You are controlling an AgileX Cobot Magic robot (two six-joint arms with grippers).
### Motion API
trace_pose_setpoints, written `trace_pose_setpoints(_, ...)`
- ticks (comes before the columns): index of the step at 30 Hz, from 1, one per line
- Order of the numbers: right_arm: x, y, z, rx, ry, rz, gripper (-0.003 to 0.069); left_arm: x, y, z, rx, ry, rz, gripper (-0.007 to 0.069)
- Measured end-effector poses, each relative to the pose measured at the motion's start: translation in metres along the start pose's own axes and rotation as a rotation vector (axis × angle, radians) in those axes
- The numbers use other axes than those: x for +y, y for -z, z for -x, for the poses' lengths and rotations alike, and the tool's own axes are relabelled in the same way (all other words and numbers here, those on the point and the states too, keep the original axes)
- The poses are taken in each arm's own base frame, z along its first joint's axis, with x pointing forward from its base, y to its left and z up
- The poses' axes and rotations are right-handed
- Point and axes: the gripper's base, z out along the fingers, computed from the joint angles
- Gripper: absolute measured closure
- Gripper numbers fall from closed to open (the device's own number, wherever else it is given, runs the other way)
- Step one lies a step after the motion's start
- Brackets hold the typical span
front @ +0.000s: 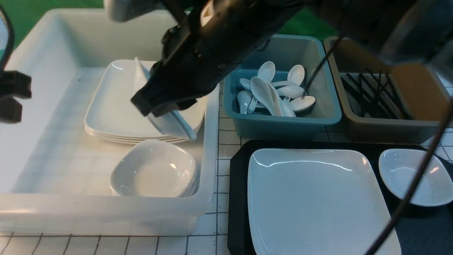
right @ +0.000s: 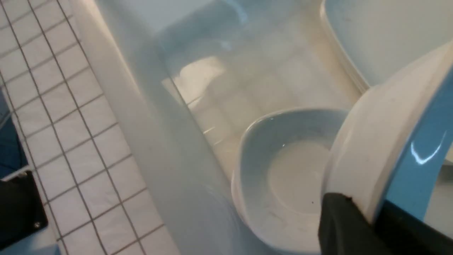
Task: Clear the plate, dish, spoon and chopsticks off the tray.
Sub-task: Use the right arm to put the small plate into the large storage box on the left
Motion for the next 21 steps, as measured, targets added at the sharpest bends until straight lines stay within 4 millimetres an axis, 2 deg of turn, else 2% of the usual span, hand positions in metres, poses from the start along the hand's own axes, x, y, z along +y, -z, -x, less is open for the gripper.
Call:
trace_pose_setpoints(7,0.006,-0.059,-0.012,0.146,0.028,0.020,0.0611,0.004,-0.001,-0.002,-0.007,0.006,-0.003,0.0624)
trace_pose_setpoints(9,0.005,-0.064,-0.014,0.157,0.031,0.018,0.0599,0.003,-0.001,-0.002,-0.013,0.004,-0.004,0.0624)
trace_pose_setpoints(11,0.005,-0.070,-0.016,0.175,0.042,0.008,0.0521,0.003,-0.001,-0.001,-0.020,0.003,-0.004,0.0624)
trace_pose_setpoints(16,0.011,-0.070,-0.018,0.200,0.046,-0.001,0.0218,0.002,-0.001,0.000,-0.028,0.014,-0.024,0.0624)
trace_pose_setpoints(19,0.013,-0.062,-0.017,0.201,0.036,-0.002,0.0143,0.001,-0.001,0.000,-0.028,0.013,-0.033,0.0624)
trace_pose_setpoints(21,0.015,-0.044,-0.012,0.177,0.042,-0.014,0.0118,0.000,-0.001,0.000,-0.029,0.013,-0.045,0.0624)
